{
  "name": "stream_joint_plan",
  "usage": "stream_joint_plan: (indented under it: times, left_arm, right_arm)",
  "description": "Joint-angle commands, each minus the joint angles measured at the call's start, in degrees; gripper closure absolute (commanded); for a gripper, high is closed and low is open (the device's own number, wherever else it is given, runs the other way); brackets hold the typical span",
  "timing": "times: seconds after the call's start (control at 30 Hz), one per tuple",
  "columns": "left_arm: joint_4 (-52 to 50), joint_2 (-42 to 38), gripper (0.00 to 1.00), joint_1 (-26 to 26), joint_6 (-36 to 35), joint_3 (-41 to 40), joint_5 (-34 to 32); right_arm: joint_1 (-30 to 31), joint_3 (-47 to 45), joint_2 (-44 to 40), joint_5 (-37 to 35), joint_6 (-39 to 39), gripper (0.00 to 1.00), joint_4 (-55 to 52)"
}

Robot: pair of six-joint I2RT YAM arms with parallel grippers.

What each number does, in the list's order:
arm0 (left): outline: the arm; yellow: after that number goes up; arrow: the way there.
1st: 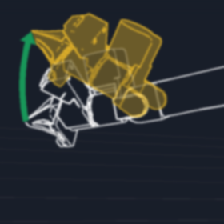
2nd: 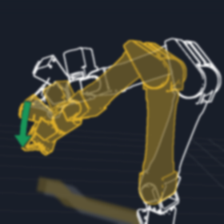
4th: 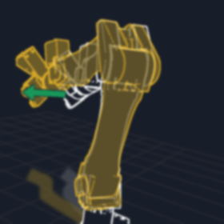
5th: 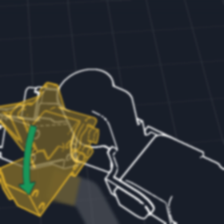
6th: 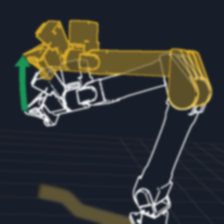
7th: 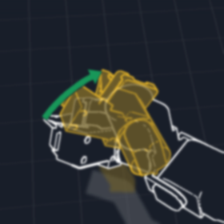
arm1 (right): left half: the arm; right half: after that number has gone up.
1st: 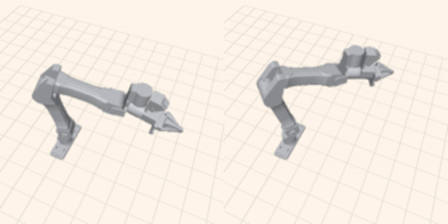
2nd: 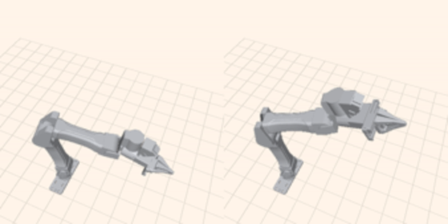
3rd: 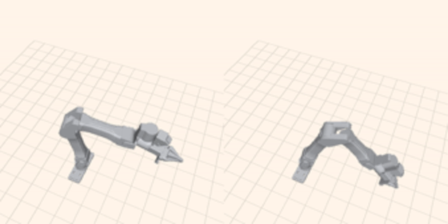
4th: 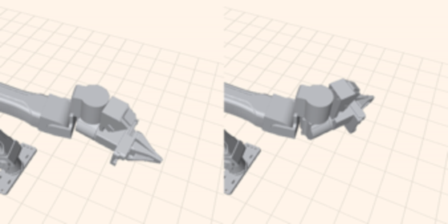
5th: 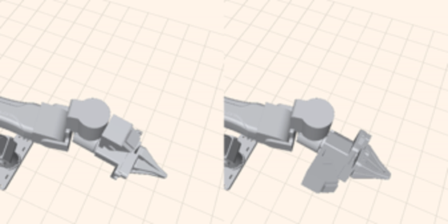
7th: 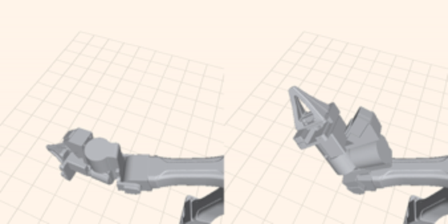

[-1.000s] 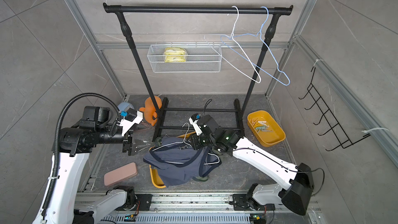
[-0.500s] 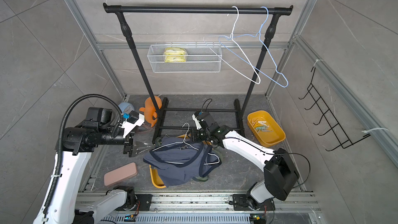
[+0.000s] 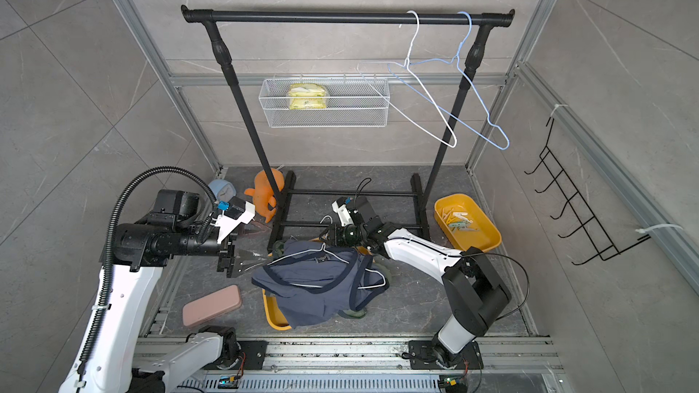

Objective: Remove the clothespins securing tank tops to the hanger
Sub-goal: Pick up the hanger from the storage box.

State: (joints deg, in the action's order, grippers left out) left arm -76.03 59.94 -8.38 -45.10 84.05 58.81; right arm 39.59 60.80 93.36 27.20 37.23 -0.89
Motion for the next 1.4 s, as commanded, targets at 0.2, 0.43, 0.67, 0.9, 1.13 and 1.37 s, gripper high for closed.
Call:
stream_joint_plan:
  times: [0.2,0.43,0.67,0.9,1.13,1.37]
  left_arm:
    - [-1.3,-1.1,0.14,-0.2,-1.3,-0.6,3.1]
    - [10.0,-2.2,0.16,-0.3,12.8,-3.4,-3.8]
    - [18.7,-3.9,0.28,-0.2,26.6,-4.4,-19.2]
    - [20.2,-5.0,0.50,-0.2,32.4,-3.1,-30.5]
    - [18.6,-6.1,0.56,-0.2,32.3,-2.9,-28.0]
    - [14.4,-7.0,0.24,-0.1,25.5,-2.8,-19.0]
  right_arm:
    - [-1.0,-0.9,2.8,6.0,3.3,0.82,8.5]
    - [-1.2,0.9,0.2,6.9,2.2,0.96,8.1]
    - [-1.1,3.1,-9.6,6.4,-0.9,1.00,4.2]
    - [-1.1,8.3,-18.0,2.0,-3.8,1.00,-1.9]
    - [-1.1,10.1,-24.0,-3.3,-6.6,1.00,-5.0]
    - [-1.1,11.8,-29.2,-8.3,-9.7,1.00,-9.5]
